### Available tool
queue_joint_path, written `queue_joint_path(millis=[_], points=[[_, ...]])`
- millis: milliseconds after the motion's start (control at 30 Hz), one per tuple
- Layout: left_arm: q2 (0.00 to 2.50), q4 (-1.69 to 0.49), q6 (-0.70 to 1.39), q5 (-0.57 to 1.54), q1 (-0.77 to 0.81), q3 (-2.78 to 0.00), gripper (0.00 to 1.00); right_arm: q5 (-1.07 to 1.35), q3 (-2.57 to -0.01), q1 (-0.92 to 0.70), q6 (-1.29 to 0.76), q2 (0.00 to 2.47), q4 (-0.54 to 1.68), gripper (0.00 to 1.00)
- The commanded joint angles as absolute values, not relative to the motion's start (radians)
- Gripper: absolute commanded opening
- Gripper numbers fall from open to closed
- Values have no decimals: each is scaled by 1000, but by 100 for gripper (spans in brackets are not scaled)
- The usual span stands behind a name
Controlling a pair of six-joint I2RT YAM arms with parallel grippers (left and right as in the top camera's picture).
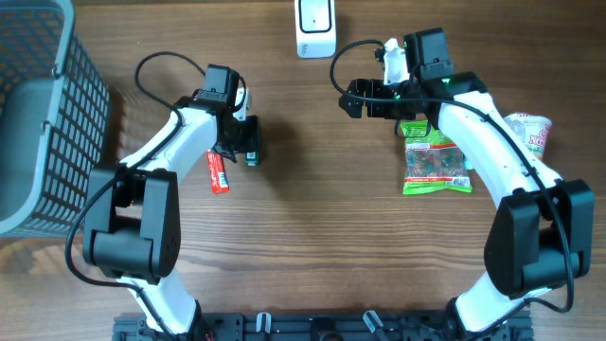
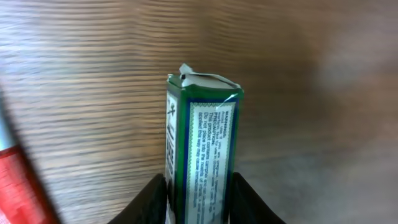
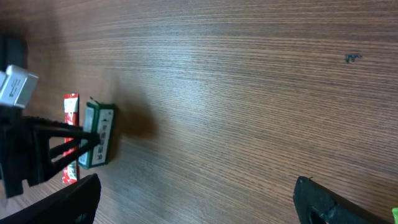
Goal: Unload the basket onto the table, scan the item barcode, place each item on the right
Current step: 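Grasp the AXE box with the left gripper and slide it right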
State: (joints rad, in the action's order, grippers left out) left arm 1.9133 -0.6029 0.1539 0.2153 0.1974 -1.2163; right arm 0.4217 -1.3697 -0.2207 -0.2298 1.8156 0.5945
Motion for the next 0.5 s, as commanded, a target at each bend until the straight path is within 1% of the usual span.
queue_joint_path(millis=[0,33,100,433,467], points=[[1900,-612,-55,350,201,-1222,25,414,-1381,-221,-212,1809,592,100],[1900,-617,-80,359,201,-1222,23,414,-1381,-221,-212,1809,592,100],[1900,-625,-107,359,201,-1222,23,414,-1381,-221,-213,1809,592,100],[1861,-630,-128,359,202,-1224,34,414,-1381,-221,-212,1809,592,100],[1856,-629,-128,359,204,-1224,37,414,-1381,-221,-213,1809,592,100]])
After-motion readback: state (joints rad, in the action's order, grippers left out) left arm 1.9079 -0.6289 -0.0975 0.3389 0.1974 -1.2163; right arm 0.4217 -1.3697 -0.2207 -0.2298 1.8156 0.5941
